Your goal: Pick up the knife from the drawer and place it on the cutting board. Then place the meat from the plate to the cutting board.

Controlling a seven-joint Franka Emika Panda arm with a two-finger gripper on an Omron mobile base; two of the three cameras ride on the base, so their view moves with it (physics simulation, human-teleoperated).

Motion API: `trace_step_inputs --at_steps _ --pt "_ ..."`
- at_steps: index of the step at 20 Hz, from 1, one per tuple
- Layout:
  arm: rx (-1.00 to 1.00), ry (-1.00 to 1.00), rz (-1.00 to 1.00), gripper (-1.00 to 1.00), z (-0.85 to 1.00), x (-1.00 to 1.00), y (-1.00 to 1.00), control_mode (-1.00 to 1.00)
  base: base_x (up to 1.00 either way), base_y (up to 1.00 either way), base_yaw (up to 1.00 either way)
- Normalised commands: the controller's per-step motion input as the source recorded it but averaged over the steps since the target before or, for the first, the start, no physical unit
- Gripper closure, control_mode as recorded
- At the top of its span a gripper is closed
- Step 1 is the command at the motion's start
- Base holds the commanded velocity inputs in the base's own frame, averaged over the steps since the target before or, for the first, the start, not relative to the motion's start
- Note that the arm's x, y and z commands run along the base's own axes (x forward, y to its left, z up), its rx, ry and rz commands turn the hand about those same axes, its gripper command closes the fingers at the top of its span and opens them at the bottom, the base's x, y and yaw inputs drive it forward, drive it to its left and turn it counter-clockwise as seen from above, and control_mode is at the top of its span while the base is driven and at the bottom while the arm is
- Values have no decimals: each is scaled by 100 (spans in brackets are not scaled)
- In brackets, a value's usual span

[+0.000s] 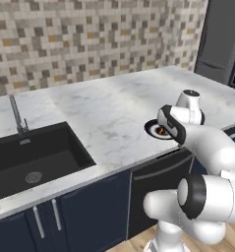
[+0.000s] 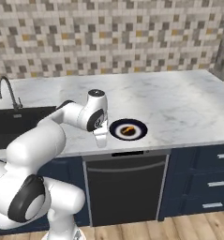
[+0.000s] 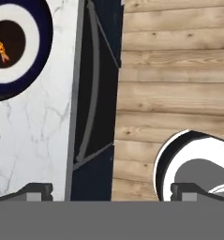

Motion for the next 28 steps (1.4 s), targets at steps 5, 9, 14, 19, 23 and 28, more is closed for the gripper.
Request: trace_step_inputs --at_steps 5,9,14,19,23,28 --pt "0 0 0 -100 0 0 0 100 43 -44 12" --pt "0 0 0 -100 0 0 0 100 51 -26 19" --pt "0 0 0 -100 0 0 0 100 55 -13 22" --pt "0 0 0 -100 0 0 0 100 45 -24 22" --pt "0 0 0 -100 0 0 0 100 31 -37 18" --pt "0 0 0 -100 0 0 0 100 24 -41 17"
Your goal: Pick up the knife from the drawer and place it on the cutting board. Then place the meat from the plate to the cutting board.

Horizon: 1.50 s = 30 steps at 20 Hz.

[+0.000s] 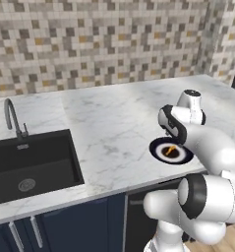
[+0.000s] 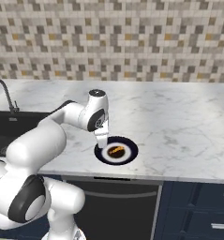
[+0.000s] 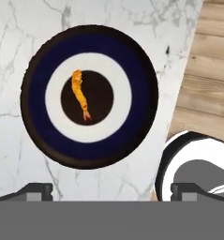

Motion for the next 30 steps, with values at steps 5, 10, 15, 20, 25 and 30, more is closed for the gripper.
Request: trace_step_inputs --at_steps 5,10,15,20,25,30 --pt "0 4 7 -100 -11 13 -14 -100 17 -22 10" --pt "0 13 19 -100 -36 42 -26 -100 0 0 0" --pt "0 2 18 -100 -37 38 -13 -100 0 0 0" --pt "0 0 4 -100 -25 18 0 -100 0 0 0" --pt "0 0 0 -100 -24 10 -2 -100 0 0 0" --pt "0 -1 0 -100 -35 7 -5 -100 0 0 0"
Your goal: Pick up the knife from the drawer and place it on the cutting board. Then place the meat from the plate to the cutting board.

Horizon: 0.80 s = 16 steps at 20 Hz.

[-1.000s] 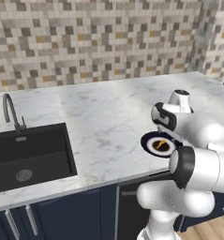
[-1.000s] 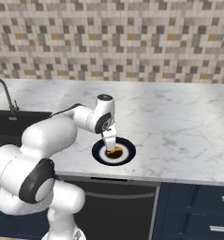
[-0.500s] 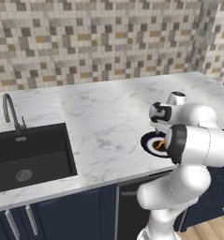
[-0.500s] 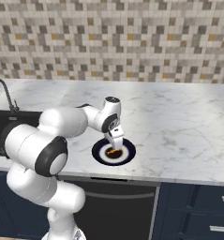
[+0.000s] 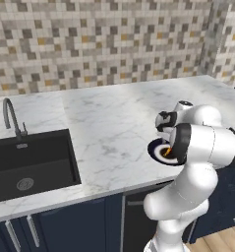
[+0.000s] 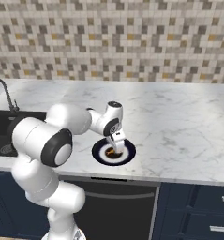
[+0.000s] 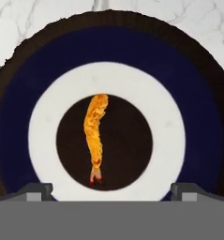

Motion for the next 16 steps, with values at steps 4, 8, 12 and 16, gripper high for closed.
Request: trace_step_inputs --at_steps 4,8,12,16 --pt "0 0 0 -100 -35 14 -6 -100 0 0 0" --pt "0 0 0 -100 -30 25 -4 -100 0 0 0" --pt "0 0 0 -100 -27 25 -8 -100 0 0 0" --pt "0 0 0 -100 -30 23 -7 -100 0 0 0"
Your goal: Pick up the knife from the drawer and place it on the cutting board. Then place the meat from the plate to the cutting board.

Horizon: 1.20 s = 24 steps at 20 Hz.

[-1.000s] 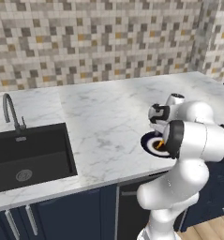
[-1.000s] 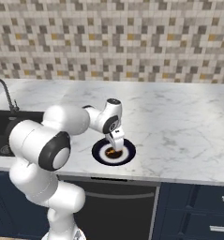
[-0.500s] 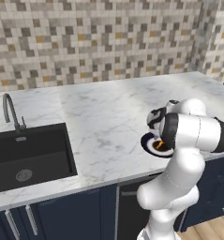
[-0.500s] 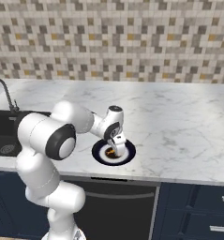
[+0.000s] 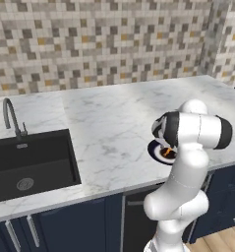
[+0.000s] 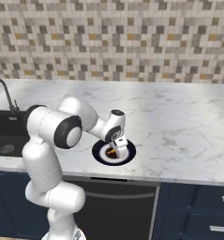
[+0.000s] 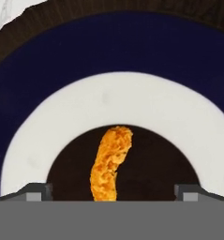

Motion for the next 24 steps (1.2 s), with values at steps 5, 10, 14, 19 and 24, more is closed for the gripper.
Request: trace_step_inputs --at_steps 5,10,14,19,24 --pt "0 0 0 -100 -28 17 -3 -100 0 0 0" --pt "0 0 0 100 -34 12 0 -100 0 0 0" --pt "0 0 0 100 -32 1 0 -100 0 0 0" --pt "0 -3 0 100 -27 1 0 -100 0 0 0" --pt "1 -1 0 100 -18 2 0 -100 0 0 0"
